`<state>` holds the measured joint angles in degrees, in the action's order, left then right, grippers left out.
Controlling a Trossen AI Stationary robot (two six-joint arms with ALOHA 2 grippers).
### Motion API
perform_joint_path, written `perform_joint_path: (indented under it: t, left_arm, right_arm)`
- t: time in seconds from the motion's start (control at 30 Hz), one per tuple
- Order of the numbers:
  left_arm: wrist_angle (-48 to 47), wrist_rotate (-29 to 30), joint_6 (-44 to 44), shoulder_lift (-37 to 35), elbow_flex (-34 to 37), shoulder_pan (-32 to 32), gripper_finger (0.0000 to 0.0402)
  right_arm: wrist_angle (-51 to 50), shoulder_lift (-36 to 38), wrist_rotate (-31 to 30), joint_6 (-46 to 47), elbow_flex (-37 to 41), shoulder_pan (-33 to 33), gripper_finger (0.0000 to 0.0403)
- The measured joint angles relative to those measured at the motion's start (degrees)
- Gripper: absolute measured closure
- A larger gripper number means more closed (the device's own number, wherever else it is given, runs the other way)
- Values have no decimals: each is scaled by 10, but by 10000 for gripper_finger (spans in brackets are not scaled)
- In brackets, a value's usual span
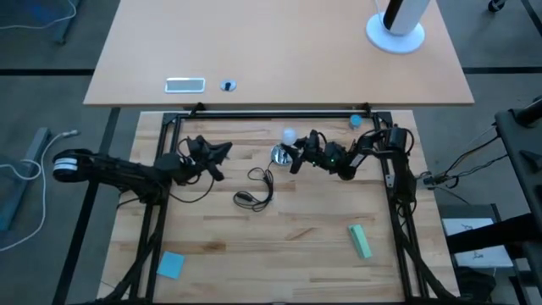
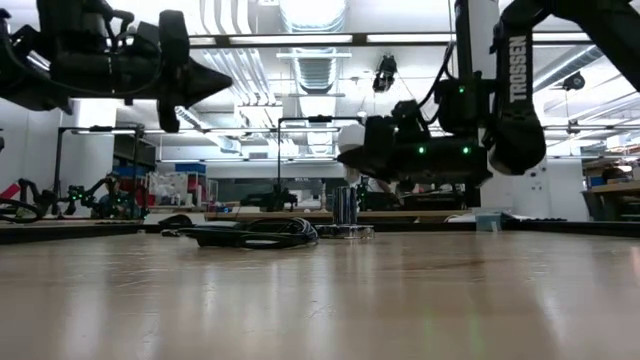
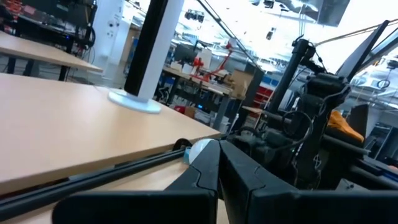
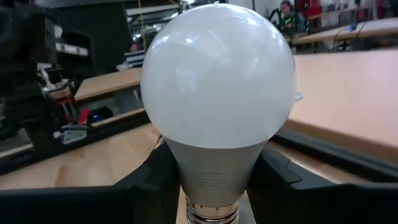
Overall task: Screw lightbulb
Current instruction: Insert the lightbulb into the lamp
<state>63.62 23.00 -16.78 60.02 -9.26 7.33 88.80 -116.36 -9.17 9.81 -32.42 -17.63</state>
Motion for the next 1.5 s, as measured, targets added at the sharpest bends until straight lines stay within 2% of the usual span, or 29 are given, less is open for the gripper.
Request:
perform_joint_path:
  t: [0.47, 0.7, 1.5]
  left_arm:
    - [3, 0, -2, 83, -36, 0, 401]
    - [4, 0, 13, 106, -60, 0, 401]
    - [1, 1, 18, 105, -61, 0, 401]
  right_arm:
    - [-13, -3, -8, -60, -27, -4, 273]
    - [-33, -3, -37, -68, -27, -4, 273]
    - [-126, -3, -25, -98, -54, -1, 273]
